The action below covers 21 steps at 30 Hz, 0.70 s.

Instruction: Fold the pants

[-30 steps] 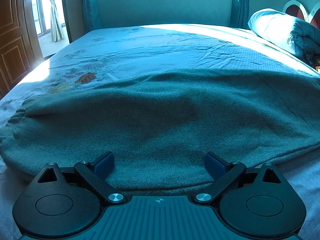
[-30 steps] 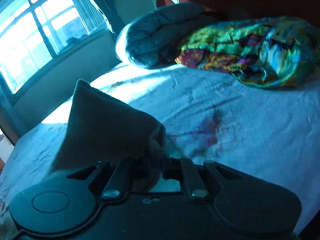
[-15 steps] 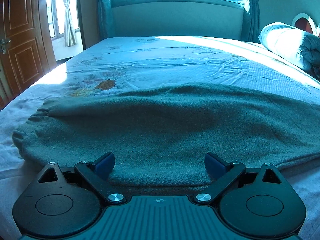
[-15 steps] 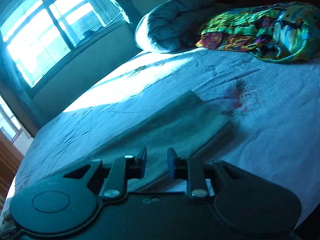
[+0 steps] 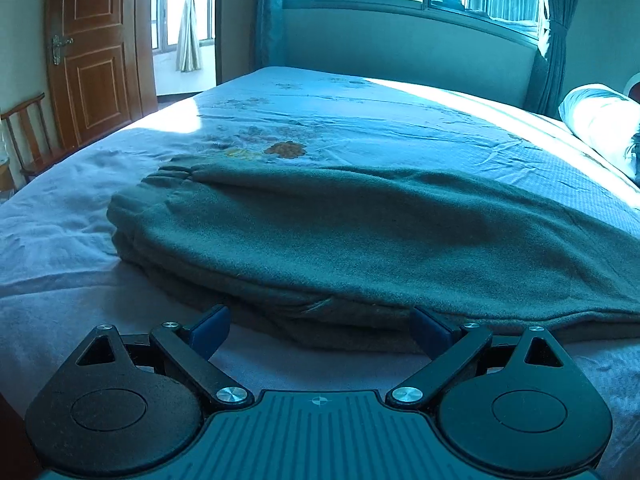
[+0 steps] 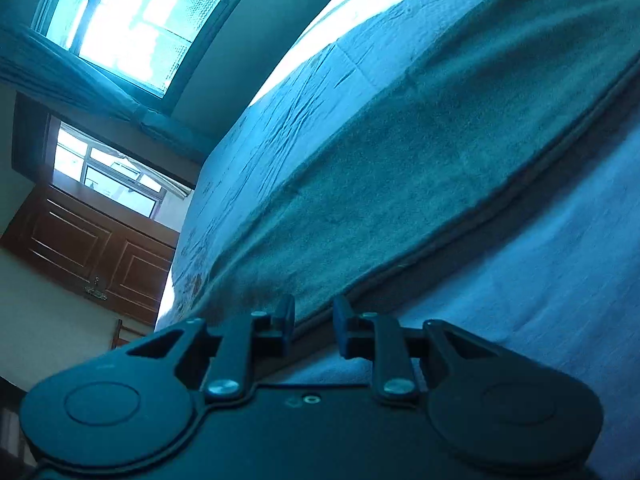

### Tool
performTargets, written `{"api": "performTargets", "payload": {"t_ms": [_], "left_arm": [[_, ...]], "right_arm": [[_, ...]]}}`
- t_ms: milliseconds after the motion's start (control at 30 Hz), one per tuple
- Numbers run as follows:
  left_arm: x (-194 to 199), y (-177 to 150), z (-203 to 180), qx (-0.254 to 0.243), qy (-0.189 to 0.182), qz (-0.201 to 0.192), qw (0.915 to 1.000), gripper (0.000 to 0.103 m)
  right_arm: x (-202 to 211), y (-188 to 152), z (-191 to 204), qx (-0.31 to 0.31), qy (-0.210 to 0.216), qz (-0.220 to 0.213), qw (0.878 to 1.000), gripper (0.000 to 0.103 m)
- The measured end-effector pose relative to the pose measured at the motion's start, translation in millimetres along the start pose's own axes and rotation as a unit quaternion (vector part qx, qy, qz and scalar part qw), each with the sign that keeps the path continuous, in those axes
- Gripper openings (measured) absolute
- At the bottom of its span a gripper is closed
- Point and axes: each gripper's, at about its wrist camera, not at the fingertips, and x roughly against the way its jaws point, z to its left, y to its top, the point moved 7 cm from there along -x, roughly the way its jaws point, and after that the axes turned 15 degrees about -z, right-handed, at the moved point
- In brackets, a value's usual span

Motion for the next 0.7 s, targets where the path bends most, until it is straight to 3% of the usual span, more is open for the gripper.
{"api": "performTargets", "payload": {"t_ms": [267,300,333,367,433,500,600,700], "left_arm": [[-4,-3,-2,0.011,-0.016,-0.001,0.9998,0.096],[-4,-2,-3,0.011,-0.019,-0.003,0.9998,0.096],[-5,-1,-4,0.011,-0.019,-0.004,0.9997,0.096],[-5,1,-4,0.01,-0.019,-0.005,0.9998,0.096],[0,8,-6,0.006,-0.022,-0.016,0.9996,0.096],[7,18,-10,-0.002,-0.025,-0.034,0.9991,0.096],[6,24,-20,-0.012,-0.035,-0.037,0.9986,0.096],[0,23,-31,-0.027,-0.046,-0.028,0.9982,0.096]], "right_arm": [[-27,-17,-3,-0.044,-0.018,0.016,0.999,0.013],[-27,-17,-1,-0.043,-0.017,0.016,0.999,0.013],[-26,-18,1,-0.035,-0.021,0.013,0.999,0.002],[-23,-18,4,-0.022,-0.024,0.013,0.999,0.0],[-9,-13,19,-0.011,0.007,-0.01,1.0,0.0],[2,-11,27,0.012,0.013,-0.017,1.0,0.0],[-18,-21,-3,0.026,-0.043,0.01,0.999,0.0],[-10,-15,-7,0.016,-0.03,0.006,0.999,0.0]]}}
